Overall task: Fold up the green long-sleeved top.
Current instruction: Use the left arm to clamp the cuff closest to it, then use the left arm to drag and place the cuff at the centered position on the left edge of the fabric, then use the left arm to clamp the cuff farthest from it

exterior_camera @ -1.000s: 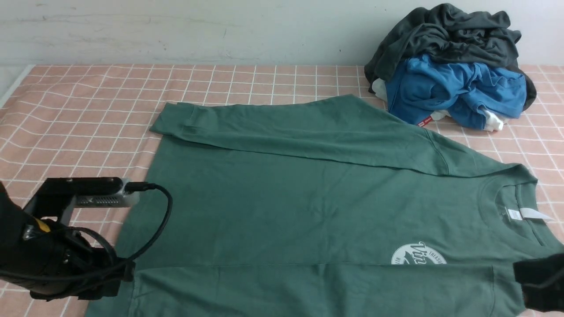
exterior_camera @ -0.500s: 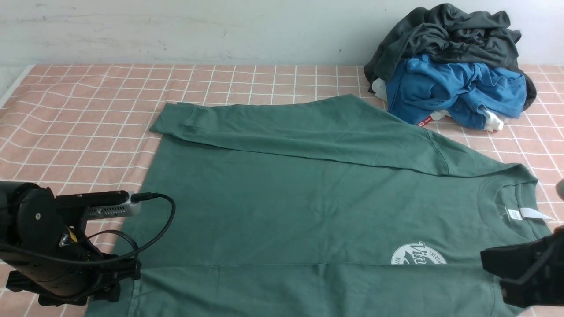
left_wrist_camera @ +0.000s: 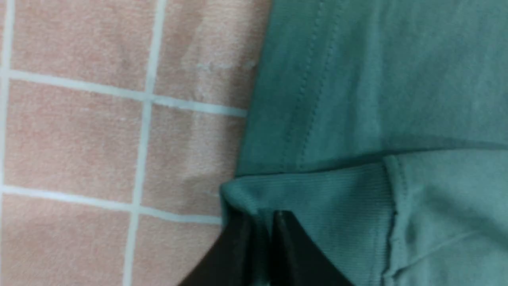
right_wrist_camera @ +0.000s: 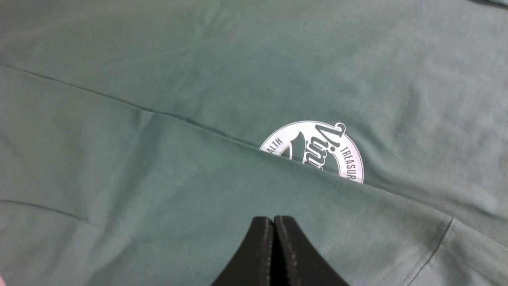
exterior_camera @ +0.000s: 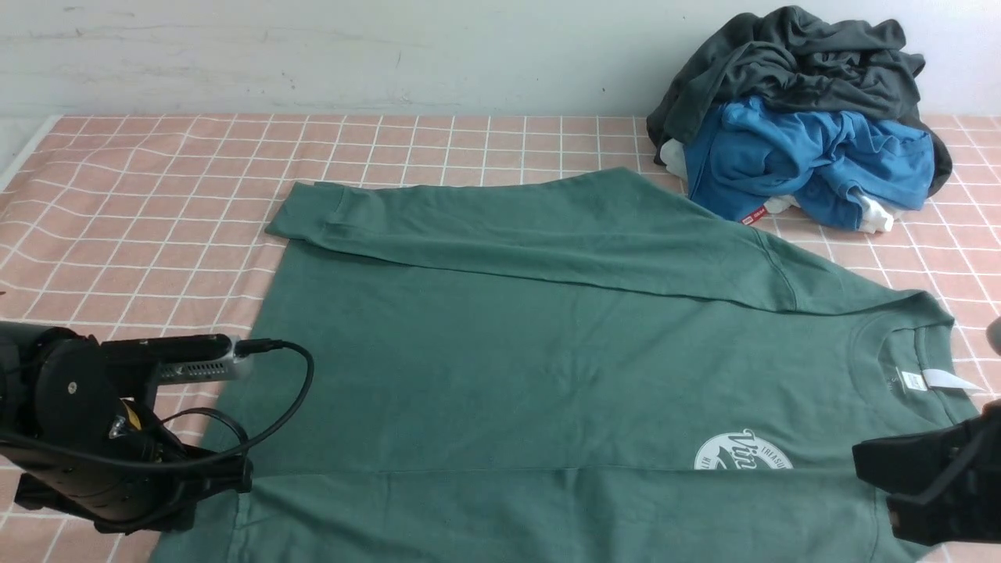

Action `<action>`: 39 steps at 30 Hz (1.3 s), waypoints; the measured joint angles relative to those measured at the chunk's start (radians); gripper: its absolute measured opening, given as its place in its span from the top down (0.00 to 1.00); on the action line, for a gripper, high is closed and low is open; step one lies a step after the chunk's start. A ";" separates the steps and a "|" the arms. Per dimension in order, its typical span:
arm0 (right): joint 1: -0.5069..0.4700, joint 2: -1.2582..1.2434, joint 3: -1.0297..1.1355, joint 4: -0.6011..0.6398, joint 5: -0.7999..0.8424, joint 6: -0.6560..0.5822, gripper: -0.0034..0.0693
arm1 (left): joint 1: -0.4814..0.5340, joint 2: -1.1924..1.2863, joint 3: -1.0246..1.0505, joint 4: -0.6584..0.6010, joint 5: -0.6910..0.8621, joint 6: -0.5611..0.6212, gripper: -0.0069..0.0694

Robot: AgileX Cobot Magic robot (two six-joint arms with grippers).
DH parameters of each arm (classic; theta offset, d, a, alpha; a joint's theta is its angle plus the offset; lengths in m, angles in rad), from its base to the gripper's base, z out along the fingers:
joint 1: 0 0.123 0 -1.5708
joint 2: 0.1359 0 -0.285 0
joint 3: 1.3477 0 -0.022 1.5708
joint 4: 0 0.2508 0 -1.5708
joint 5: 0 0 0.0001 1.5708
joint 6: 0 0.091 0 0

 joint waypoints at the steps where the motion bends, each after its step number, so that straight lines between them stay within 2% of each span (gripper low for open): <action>1: 0.000 0.000 0.000 0.000 0.000 0.000 0.97 | -0.012 0.000 -0.007 0.000 0.003 0.010 0.89; 7: 0.000 0.000 0.000 0.000 0.000 0.000 0.97 | -0.079 -0.038 -0.109 0.000 0.066 0.047 0.91; 10: 0.000 0.000 0.000 0.000 -0.005 0.000 0.97 | -0.113 -0.094 -0.254 0.025 0.098 0.064 0.91; 16: 0.000 0.000 0.000 0.000 -0.014 -0.002 0.97 | -0.116 -0.120 -0.458 0.069 0.122 0.069 0.91; 20: 0.000 0.000 0.000 -0.002 -0.018 -0.002 0.97 | -0.105 -0.055 -0.540 0.108 0.121 0.069 0.91; 24: 0.000 0.000 0.000 -0.003 -0.019 -0.002 0.97 | -0.053 0.152 -0.606 0.115 0.124 0.065 0.89; 28: 0.000 0.000 0.000 -0.003 -0.019 -0.002 0.97 | -0.003 0.341 -0.741 0.116 0.180 0.063 0.78; 32: 0.000 0.001 0.000 -0.003 -0.023 -0.003 0.97 | 0.018 0.535 -1.004 0.118 0.218 0.063 0.50; 34: 0.000 0.006 0.000 -0.003 -0.032 -0.013 0.97 | 0.018 0.604 -1.121 0.118 0.222 0.062 0.41; 35: 0.000 0.007 0.000 -0.003 -0.035 -0.014 0.97 | 0.018 0.612 -1.133 0.118 0.222 0.062 0.40; 36: 0.000 0.019 0.000 -0.003 -0.043 -0.021 0.97 | 0.018 0.679 -1.249 0.118 0.233 0.058 0.37; 39: 0.000 0.038 0.000 -0.003 -0.048 -0.024 0.97 | 0.018 0.764 -1.365 0.128 0.256 0.043 0.36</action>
